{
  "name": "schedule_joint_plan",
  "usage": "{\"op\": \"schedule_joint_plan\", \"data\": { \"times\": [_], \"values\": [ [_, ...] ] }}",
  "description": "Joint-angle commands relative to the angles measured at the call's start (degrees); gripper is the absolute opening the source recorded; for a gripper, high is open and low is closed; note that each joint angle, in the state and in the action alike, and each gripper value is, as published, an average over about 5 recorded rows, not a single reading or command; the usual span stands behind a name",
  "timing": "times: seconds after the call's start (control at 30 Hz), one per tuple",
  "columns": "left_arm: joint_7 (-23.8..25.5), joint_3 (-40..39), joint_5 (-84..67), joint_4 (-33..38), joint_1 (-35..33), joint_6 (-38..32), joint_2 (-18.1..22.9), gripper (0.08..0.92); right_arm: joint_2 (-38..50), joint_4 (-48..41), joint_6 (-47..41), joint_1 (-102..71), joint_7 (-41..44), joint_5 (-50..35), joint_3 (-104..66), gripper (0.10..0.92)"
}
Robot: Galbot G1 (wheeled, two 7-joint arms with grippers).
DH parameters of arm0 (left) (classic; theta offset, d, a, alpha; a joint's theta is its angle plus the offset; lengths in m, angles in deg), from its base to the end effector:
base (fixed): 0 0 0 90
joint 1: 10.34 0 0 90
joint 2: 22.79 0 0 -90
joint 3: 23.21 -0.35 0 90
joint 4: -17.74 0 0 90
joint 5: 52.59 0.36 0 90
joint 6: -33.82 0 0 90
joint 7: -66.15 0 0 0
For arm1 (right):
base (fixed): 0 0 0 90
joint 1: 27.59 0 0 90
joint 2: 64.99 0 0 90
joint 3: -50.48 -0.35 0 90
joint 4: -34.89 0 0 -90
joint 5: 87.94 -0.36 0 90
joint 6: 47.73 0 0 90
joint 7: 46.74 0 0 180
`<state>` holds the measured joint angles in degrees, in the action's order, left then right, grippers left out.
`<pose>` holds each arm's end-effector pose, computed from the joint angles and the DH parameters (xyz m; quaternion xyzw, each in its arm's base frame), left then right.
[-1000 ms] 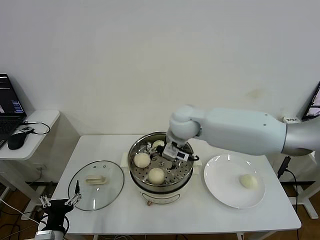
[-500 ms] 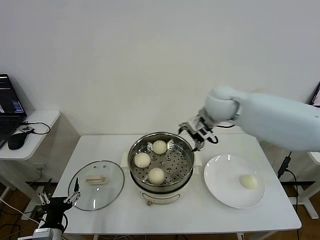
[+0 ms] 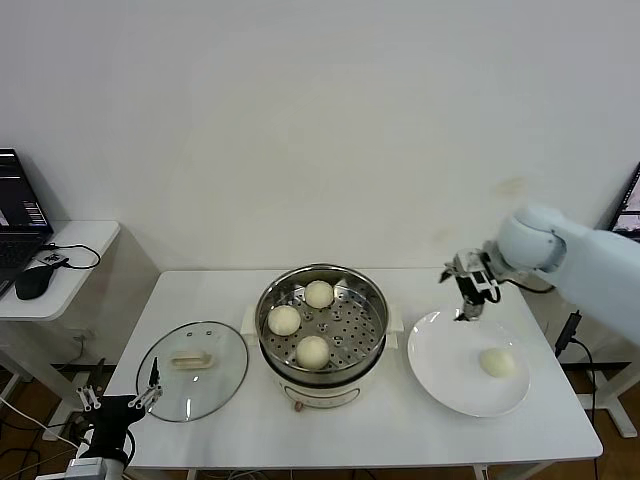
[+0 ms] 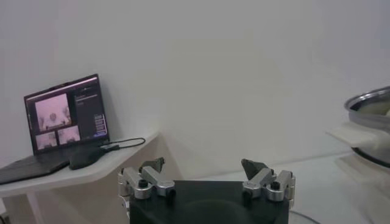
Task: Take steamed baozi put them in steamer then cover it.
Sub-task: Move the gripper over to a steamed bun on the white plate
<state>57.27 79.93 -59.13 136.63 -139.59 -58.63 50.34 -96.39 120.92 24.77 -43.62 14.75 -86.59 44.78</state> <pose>0.1442 0.1197 -0.3086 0.0901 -0.9864 -0.1317 0.0400 0.4908 -0.1338 -0.1039 0.4725 -0.5542 0.5865 0.3544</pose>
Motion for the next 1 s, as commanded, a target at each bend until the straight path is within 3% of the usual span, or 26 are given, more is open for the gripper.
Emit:
{"op": "schedule_joint_plan", "data": {
  "times": [0.03, 1.0],
  "values": [
    [0.0, 0.0, 0.2, 0.1, -0.3, 0.1, 0.2, 0.823, 4.2, -5.6, -0.9, -19.2, 0.3, 7.7, -13.7, 0.823],
    [-0.1, -0.7, 0.8, -0.8, -0.1, 0.1, 0.7, 0.823, 0.5, -11.7, -0.3, -29.6, -0.7, 14.4, -22.3, 0.819]
  ]
}}
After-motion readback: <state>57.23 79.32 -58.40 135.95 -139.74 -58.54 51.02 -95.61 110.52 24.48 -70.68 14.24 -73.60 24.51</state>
